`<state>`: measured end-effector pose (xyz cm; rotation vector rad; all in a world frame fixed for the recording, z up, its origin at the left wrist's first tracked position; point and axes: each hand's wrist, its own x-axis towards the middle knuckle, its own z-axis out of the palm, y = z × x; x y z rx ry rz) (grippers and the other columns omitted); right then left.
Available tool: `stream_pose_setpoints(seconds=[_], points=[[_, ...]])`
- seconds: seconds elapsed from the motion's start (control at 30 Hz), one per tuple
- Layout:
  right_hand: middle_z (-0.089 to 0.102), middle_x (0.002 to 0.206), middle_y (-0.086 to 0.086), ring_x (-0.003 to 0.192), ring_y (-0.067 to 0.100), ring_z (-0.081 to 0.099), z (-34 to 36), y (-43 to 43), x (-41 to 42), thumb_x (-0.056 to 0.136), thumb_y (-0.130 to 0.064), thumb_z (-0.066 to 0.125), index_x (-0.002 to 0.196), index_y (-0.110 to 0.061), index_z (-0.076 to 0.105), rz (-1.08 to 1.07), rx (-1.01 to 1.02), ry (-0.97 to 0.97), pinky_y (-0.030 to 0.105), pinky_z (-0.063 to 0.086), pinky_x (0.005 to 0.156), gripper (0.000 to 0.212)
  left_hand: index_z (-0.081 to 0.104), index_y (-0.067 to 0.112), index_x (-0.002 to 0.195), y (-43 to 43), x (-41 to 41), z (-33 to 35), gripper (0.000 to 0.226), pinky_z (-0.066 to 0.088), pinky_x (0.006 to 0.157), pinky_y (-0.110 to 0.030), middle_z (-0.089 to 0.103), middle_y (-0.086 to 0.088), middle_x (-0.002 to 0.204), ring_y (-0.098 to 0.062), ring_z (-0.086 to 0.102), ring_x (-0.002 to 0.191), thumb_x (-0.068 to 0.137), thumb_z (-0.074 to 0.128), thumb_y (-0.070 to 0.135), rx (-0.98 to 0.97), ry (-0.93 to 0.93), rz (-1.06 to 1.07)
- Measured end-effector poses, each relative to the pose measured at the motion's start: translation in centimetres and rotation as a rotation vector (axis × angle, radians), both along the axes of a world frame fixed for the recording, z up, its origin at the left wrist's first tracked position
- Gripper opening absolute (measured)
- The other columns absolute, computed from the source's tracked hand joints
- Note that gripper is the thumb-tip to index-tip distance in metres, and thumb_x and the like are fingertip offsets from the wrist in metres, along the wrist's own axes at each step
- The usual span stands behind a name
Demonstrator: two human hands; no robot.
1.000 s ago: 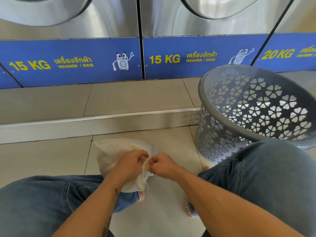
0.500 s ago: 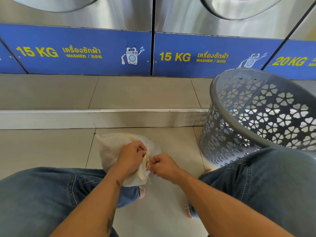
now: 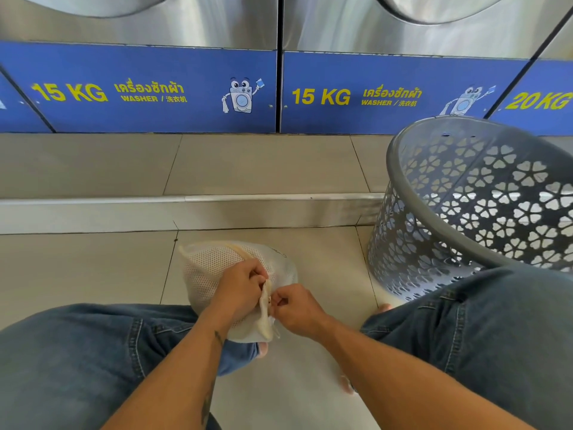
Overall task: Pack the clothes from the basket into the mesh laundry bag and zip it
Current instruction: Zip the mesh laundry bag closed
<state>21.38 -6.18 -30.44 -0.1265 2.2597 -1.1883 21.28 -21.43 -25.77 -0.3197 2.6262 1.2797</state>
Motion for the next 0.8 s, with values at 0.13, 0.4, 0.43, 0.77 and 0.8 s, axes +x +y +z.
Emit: stream_pose_setpoints(seconds=[0.13,0.4,0.43,0.77,0.8], points=[[0.062,0.072,-0.003,0.068,0.011,0.054,-0.18,-0.28,0.26,0.083,-0.008,0.063,0.069,-0.015,0.067,0.013,0.011,0.001,0.025,0.046,0.061,0.015,0.067,0.016,0.083,-0.05,0.1,0.11,0.02,0.049,0.069,-0.024,0.069,0.0,0.083,-0.017,0.063,0.082,0.092,0.053,0.005,0.076,-0.005,0.092],[0.066,0.073,-0.001,0.07,0.012,0.06,0.32,-0.44,0.01,0.084,-0.005,0.066,0.074,-0.01,0.073,-0.15,-0.097,-0.061,0.026,0.051,0.066,0.012,0.067,0.024,0.085,-0.38,-0.65,0.26,0.01,0.054,0.071,-0.032,0.07,0.002,0.082,-0.017,0.065,0.079,0.092,0.06,0.022,0.066,-0.052,0.063],[0.066,0.072,-0.001,0.07,0.011,0.06,0.27,-0.47,0.05,0.084,-0.004,0.066,0.076,-0.008,0.073,-0.152,-0.104,-0.064,0.026,0.052,0.067,0.011,0.067,0.023,0.085,-0.15,-0.64,0.42,0.006,0.051,0.068,-0.028,0.069,0.002,0.081,-0.017,0.064,0.078,0.089,0.064,0.025,0.05,-0.053,0.04],[0.067,0.077,-0.007,0.07,0.005,0.06,0.52,-0.66,-0.19,0.083,-0.005,0.071,0.079,-0.021,0.069,-0.209,-0.053,-0.023,0.015,0.047,0.061,0.017,0.064,0.026,0.091,-0.21,-0.56,0.41,0.024,0.042,0.06,-0.016,0.066,0.001,0.085,-0.011,0.061,0.078,0.079,0.071,0.007,-0.004,-0.066,-0.007],[0.067,0.076,-0.008,0.069,0.004,0.06,0.7,-0.56,-0.32,0.083,-0.005,0.07,0.08,-0.021,0.071,-0.215,-0.057,0.01,0.014,0.047,0.061,0.016,0.065,0.026,0.091,-0.28,-0.6,0.36,0.023,0.044,0.062,-0.018,0.066,0.0,0.087,-0.012,0.061,0.08,0.079,0.072,0.007,0.011,-0.07,-0.003]])
